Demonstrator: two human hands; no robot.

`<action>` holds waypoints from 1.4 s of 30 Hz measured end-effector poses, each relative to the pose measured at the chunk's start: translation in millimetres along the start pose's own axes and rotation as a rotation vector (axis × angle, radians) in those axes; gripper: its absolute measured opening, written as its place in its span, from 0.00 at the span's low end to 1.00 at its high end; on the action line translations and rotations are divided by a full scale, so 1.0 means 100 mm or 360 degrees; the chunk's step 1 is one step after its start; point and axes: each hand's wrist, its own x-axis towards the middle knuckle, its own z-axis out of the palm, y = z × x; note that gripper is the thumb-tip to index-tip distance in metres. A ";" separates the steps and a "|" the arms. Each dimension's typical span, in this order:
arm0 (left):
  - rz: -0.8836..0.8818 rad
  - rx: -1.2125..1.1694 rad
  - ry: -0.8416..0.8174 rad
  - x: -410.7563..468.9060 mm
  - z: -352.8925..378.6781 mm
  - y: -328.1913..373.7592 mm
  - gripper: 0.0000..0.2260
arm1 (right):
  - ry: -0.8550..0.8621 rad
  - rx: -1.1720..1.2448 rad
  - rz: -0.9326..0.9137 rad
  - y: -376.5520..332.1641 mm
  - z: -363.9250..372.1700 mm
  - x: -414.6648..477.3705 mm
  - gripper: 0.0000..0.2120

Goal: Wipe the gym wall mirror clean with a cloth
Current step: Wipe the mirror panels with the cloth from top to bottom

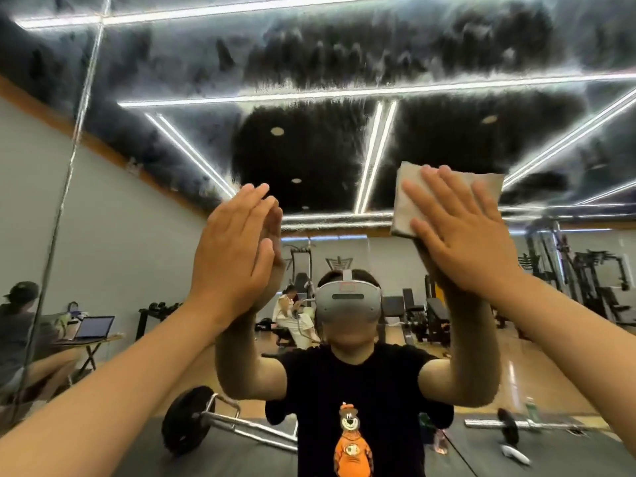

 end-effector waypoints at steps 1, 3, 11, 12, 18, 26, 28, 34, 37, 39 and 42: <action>0.0022 -0.0028 0.0015 0.04 0.03 0.10 0.25 | 0.0021 0.0019 0.0104 -0.01 -0.01 -0.01 0.26; 0.0042 -0.0086 0.0049 0.12 0.12 0.31 0.24 | 0.0106 0.0082 0.0346 -0.20 0.02 0.01 0.26; 0.0120 -0.0189 -0.0010 0.27 0.49 0.87 0.25 | 0.0088 0.0054 -0.0188 -0.58 0.19 -0.19 0.27; 0.0115 -0.0171 -0.0018 0.26 0.51 0.87 0.25 | 0.0069 0.0057 -0.0223 -0.44 0.18 -0.20 0.27; 0.0070 -0.0086 -0.0016 0.24 0.56 0.84 0.28 | 0.0053 0.0013 0.0162 0.68 -0.06 -0.34 0.27; 0.0079 0.0083 -0.0017 0.23 0.60 0.87 0.31 | 0.0120 0.0057 0.0858 1.00 -0.20 -0.29 0.29; 0.0079 0.0088 -0.0026 0.23 0.60 0.88 0.30 | 0.0163 0.0023 0.0732 0.57 -0.14 -0.25 0.29; 0.0103 0.0045 -0.0028 0.23 0.56 0.87 0.28 | 0.0025 0.0035 0.0042 -0.35 0.14 -0.20 0.28; 0.0094 -0.0007 -0.0019 0.24 0.55 0.86 0.28 | -0.0068 -0.0017 -0.0115 0.05 0.01 -0.11 0.28; 0.0087 -0.0007 -0.0013 0.24 0.56 0.87 0.28 | -0.0074 -0.0021 0.0065 0.44 -0.11 0.00 0.28; 0.0089 0.0011 -0.0016 0.23 0.56 0.87 0.28 | -0.0032 0.0065 0.0465 0.98 -0.30 0.16 0.27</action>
